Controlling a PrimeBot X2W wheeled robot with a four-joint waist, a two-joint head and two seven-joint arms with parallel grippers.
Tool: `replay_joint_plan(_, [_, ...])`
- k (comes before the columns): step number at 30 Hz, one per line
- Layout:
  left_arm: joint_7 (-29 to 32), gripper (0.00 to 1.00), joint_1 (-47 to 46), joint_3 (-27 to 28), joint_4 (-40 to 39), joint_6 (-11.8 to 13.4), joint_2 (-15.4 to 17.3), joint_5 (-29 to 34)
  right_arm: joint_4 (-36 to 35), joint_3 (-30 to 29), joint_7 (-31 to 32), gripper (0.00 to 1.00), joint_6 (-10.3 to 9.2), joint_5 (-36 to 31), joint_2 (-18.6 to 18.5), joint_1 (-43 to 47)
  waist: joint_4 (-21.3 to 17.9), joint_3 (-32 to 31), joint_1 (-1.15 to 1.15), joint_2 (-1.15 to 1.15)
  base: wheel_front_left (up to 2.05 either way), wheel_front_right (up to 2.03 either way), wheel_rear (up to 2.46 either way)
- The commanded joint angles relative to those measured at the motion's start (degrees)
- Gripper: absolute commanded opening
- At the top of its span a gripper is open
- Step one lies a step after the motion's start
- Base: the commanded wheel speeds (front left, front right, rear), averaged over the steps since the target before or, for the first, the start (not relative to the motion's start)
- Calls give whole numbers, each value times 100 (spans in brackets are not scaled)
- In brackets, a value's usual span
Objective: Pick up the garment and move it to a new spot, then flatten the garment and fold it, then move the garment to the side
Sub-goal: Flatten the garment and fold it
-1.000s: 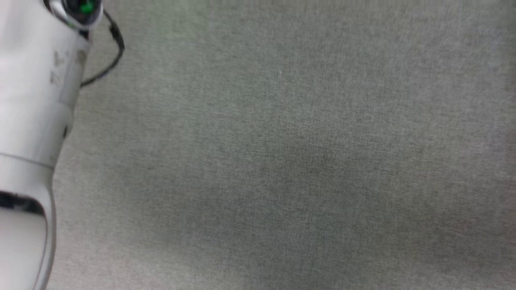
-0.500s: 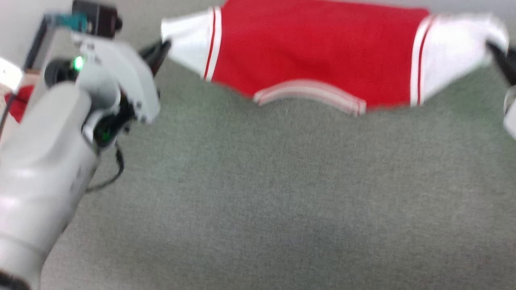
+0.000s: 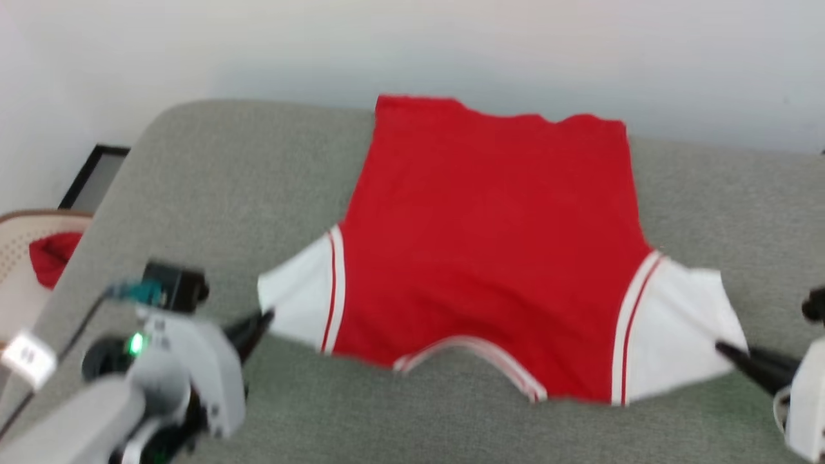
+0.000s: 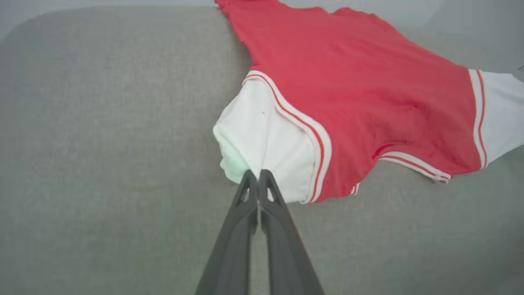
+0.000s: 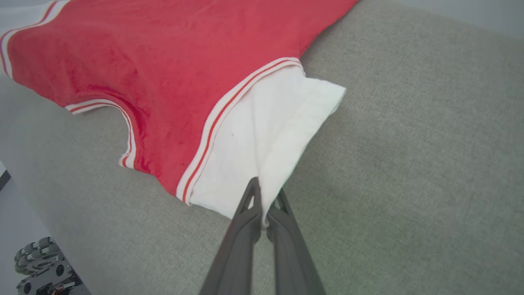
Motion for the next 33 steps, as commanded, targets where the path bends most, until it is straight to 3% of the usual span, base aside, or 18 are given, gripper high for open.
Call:
replay_joint_plan(1, [-58,0,351,19,-315,212,221,-71,-99,-99,25,0,-4,104,-63,282,-157,-259,0,0,0,0,0])
replay_joint_plan(6, [-286,0,1288,-1,-1363,756,777,-186,-387,-374,143,0,-4,263,-230,1151,-151,-309,0,0,0,0,0])
replay_joint_plan(12, [-679,0,1999,66,-1872,1200,1018,-394,-606,-837,276,0,-4,279,-147,1951,-116,-269,0,0,0,0,0])
replay_joint_plan(16, [-855,0,2194,48,-1917,1312,975,-377,-710,-1064,457,0,-4,72,10,2233,-118,-207,0,0,0,0,0])
replay_joint_plan(22, [-1001,0,2161,-19,-1814,1264,773,-248,-728,-1381,747,0,-4,-368,446,2376,-138,-120,0,0,0,0,0])
replay_joint_plan(23, [-1017,0,2131,-28,-1799,1246,744,-223,-743,-1433,805,6,-4,-478,491,2371,-144,-97,0,0,0,0,0])
replay_joint_plan(24, [-1022,0,2104,-37,-1779,1224,711,-206,-755,-1502,834,41,-4,-561,554,2349,-147,-83,0,0,0,0,0])
replay_joint_plan(27, [-1042,0,2038,-42,-1708,1197,644,-161,-829,-1663,949,100,-4,-789,773,2365,-169,-36,0,0,0,0,0])
replay_joint_plan(33, [-1088,0,1949,-61,-1604,1159,520,-92,-999,-2044,1279,100,-4,-1191,1092,2401,-250,49,0,0,0,0,0])
